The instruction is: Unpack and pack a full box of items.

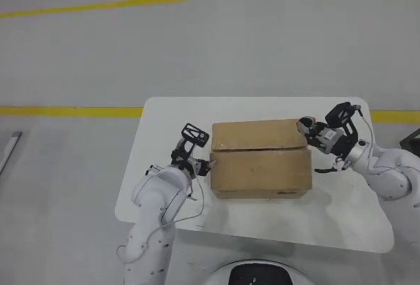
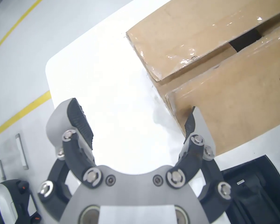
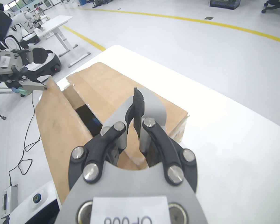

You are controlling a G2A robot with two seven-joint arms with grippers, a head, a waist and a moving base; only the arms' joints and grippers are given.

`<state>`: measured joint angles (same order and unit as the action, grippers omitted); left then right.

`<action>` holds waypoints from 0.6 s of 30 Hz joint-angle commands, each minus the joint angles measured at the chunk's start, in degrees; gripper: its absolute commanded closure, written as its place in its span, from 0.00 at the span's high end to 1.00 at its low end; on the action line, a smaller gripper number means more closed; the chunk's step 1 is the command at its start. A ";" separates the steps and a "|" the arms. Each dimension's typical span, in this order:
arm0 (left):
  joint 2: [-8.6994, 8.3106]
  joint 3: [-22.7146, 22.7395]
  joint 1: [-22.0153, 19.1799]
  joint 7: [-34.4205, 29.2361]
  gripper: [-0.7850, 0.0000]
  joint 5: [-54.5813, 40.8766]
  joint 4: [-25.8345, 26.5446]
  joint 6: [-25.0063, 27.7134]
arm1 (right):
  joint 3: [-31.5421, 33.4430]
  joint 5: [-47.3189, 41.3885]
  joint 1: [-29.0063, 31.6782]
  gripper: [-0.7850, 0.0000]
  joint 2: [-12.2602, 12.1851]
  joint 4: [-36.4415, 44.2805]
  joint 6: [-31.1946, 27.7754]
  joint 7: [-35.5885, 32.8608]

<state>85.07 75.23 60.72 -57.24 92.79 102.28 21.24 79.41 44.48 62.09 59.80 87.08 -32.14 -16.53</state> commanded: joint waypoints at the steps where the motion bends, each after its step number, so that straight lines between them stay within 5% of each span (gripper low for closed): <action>1: 0.04 -0.50 -0.90 0.27 1.00 0.23 -2.27 -1.06 | -0.60 0.10 0.33 0.00 0.04 0.95 -0.14 -0.68; 9: -0.19 -1.49 -2.28 0.69 1.00 1.37 -5.48 -1.27 | -6.38 6.05 0.90 0.00 0.83 0.91 2.87 -0.62; 18: -0.92 0.90 -0.70 -0.87 1.00 0.08 -2.03 0.21 | -9.46 7.14 -0.42 0.00 1.71 -2.30 5.73 0.32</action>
<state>84.20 75.96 59.81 -57.97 92.96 99.91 21.33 70.10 51.65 61.80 61.46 84.96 -26.50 -16.15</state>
